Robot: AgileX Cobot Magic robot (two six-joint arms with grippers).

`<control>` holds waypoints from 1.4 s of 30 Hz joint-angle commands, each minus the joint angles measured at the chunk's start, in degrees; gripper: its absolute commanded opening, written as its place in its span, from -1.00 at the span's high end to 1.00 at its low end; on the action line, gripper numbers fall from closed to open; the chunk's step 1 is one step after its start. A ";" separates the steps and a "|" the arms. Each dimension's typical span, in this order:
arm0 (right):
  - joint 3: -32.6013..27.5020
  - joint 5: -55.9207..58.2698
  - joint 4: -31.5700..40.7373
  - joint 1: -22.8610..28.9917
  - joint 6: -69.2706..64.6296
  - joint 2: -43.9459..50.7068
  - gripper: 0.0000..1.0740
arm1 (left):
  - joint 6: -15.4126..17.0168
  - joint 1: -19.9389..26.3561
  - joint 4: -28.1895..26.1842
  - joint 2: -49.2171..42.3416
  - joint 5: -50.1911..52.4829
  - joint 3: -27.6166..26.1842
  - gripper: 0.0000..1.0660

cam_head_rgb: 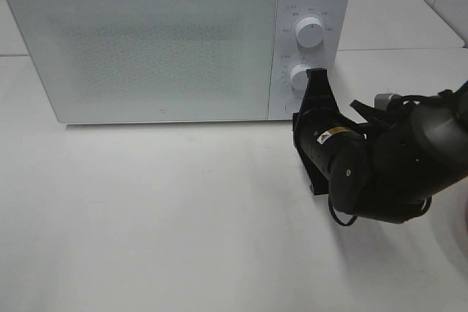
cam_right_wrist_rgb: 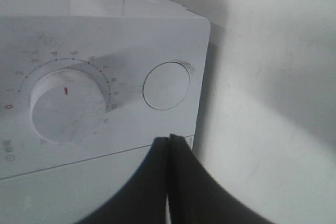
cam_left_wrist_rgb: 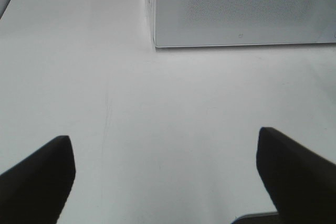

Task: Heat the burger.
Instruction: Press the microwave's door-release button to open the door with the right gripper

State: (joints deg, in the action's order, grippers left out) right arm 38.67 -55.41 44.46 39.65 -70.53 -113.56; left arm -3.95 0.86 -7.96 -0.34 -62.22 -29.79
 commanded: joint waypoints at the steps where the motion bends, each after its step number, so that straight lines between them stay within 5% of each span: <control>1: 2.18 0.29 -0.23 -1.20 -0.40 -1.09 0.98 | -0.17 -0.23 -0.34 -0.92 0.80 0.23 -0.62; 42: 12.09 2.29 -0.23 -5.96 -2.12 -9.05 1.00 | -0.17 -0.23 -0.34 -0.92 0.80 0.23 -0.62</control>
State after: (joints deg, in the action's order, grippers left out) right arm 50.42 -52.48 44.40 34.49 -72.36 -122.73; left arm -3.95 0.86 -7.96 -0.34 -62.22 -29.79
